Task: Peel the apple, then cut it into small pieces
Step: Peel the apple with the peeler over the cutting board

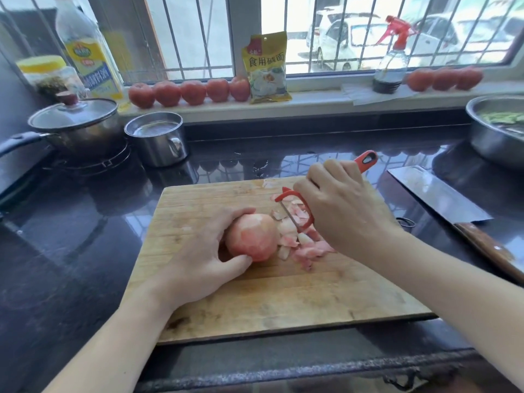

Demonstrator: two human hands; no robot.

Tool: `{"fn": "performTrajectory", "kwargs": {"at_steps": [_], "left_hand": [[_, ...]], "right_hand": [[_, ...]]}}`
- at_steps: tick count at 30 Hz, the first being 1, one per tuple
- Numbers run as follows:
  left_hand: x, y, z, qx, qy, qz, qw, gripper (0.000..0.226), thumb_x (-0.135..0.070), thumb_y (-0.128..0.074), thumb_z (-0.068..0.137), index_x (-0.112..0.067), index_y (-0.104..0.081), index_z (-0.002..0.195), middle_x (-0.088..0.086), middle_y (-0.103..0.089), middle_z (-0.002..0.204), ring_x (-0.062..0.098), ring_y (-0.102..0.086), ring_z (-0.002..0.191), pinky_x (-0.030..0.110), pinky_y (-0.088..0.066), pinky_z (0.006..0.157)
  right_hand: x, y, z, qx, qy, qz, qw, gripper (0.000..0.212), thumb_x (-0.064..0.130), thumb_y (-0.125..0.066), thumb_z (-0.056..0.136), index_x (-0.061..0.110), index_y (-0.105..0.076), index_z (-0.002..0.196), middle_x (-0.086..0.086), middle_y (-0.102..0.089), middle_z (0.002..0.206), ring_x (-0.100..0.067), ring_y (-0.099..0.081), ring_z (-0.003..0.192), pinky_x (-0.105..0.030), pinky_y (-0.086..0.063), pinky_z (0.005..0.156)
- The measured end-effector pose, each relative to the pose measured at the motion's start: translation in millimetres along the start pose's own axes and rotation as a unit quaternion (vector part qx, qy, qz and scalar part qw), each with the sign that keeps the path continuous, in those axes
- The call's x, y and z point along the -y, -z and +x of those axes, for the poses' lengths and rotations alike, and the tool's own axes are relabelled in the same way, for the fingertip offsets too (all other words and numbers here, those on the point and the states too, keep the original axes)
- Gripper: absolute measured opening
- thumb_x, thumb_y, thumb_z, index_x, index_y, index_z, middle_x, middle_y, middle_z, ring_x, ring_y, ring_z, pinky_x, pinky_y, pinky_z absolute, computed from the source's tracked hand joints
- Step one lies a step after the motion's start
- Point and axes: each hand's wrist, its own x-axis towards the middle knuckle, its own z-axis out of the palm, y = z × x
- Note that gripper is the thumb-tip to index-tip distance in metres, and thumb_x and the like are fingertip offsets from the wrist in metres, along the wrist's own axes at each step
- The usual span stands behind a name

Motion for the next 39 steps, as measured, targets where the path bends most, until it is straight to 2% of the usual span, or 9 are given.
{"fn": "performTrajectory", "kwargs": {"at_steps": [3, 7, 10, 14, 17, 24, 29, 32, 39], "left_hand": [[-2.4, -3.5, 0.2, -0.003, -0.007, 0.026, 1.0, 0.068, -0.033, -0.075, 0.081, -0.046, -0.045, 0.141, -0.023, -0.053, 0.136, 0.001, -0.051, 0.128, 0.02, -0.044, 0.105], [-7.1, -8.7, 4.0, -0.033, -0.001, 0.057, 0.998, 0.067, -0.052, -0.082, 0.078, -0.065, -0.04, 0.128, -0.034, -0.047, 0.131, -0.012, -0.045, 0.124, 0.007, -0.036, 0.097], [-2.3, -9.9, 3.3, -0.058, 0.016, 0.053, 0.997, 0.07, -0.056, -0.086, 0.073, -0.065, -0.043, 0.127, -0.036, -0.052, 0.127, -0.009, -0.051, 0.121, 0.017, -0.043, 0.1], [0.6, -11.4, 3.8, -0.065, 0.026, 0.037, 0.997, 0.069, -0.052, -0.087, 0.073, -0.047, -0.051, 0.132, -0.022, -0.062, 0.123, 0.0, -0.06, 0.114, 0.036, -0.053, 0.098], [-2.2, -12.2, 5.4, -0.057, 0.012, 0.023, 0.998, 0.065, -0.052, -0.085, 0.074, -0.043, -0.054, 0.131, -0.018, -0.063, 0.122, 0.006, -0.061, 0.115, 0.041, -0.054, 0.097], [-2.8, -9.6, -0.7, -0.049, -0.002, 0.018, 0.999, 0.064, -0.042, -0.091, 0.07, -0.041, -0.056, 0.124, -0.021, -0.059, 0.122, 0.005, -0.057, 0.115, 0.043, -0.053, 0.098], [-3.0, -8.8, -0.6, -0.035, -0.01, 0.033, 0.999, 0.074, -0.027, -0.096, 0.069, -0.046, -0.053, 0.126, -0.022, -0.056, 0.129, 0.002, -0.053, 0.122, 0.038, -0.047, 0.105], [-5.0, -8.9, -2.6, -0.036, -0.001, 0.026, 0.999, 0.075, -0.026, -0.096, 0.069, -0.051, -0.051, 0.124, -0.027, -0.056, 0.127, 0.001, -0.054, 0.12, 0.036, -0.046, 0.106], [-8.4, -13.0, -0.7, -0.051, -0.001, 0.016, 0.999, 0.077, -0.027, -0.097, 0.067, -0.042, -0.055, 0.13, -0.024, -0.059, 0.127, 0.001, -0.057, 0.121, 0.036, -0.051, 0.102]], "right_hand": [[10.9, -0.3, -2.3, -0.043, 0.021, 0.03, 0.998, 0.026, -0.003, -0.059, 0.075, 0.016, -0.061, 0.092, -0.004, -0.053, 0.092, -0.027, -0.046, 0.087, -0.038, -0.034, 0.084], [28.4, 1.1, 4.9, -0.064, 0.047, 0.035, 0.996, 0.019, -0.003, -0.049, 0.083, 0.014, -0.056, 0.084, -0.006, -0.052, 0.088, -0.029, -0.047, 0.085, -0.042, -0.038, 0.083], [33.3, 6.5, 8.1, -0.047, 0.067, 0.027, 0.996, 0.029, -0.003, -0.03, 0.086, 0.013, -0.055, 0.085, -0.008, -0.052, 0.089, -0.031, -0.047, 0.086, -0.044, -0.039, 0.084], [35.5, 7.9, 9.5, -0.034, 0.075, 0.012, 0.997, 0.037, -0.001, -0.019, 0.086, 0.012, -0.054, 0.085, -0.009, -0.051, 0.09, -0.031, -0.047, 0.088, -0.045, -0.039, 0.085], [34.4, 4.0, 9.2, -0.038, 0.063, 0.007, 0.997, 0.034, -0.001, -0.021, 0.083, 0.012, -0.053, 0.083, -0.009, -0.05, 0.088, -0.031, -0.047, 0.086, -0.044, -0.039, 0.083], [-7.8, -17.0, -5.0, 0.068, -0.038, -0.016, 0.997, 0.018, 0.01, -0.041, 0.079, 0.014, -0.056, 0.087, -0.008, -0.051, 0.09, -0.029, -0.045, 0.088, -0.043, -0.034, 0.082], [-3.3, -9.9, -8.5, 0.072, -0.057, -0.013, 0.996, 0.026, -0.005, -0.054, 0.072, 0.016, -0.053, 0.087, -0.003, -0.046, 0.089, -0.025, -0.039, 0.085, -0.039, -0.032, 0.08], [7.3, 3.2, -14.2, 0.06, -0.068, 0.014, 0.996, 0.025, -0.002, -0.051, 0.076, 0.016, -0.054, 0.093, -0.003, -0.049, 0.095, -0.026, -0.043, 0.091, -0.039, -0.035, 0.084], [53.5, 12.4, -15.4, 0.008, -0.084, 0.044, 0.995, 0.017, 0.002, -0.058, 0.07, 0.013, -0.058, 0.084, -0.01, -0.054, 0.089, -0.034, -0.051, 0.091, -0.045, -0.036, 0.082]]}}
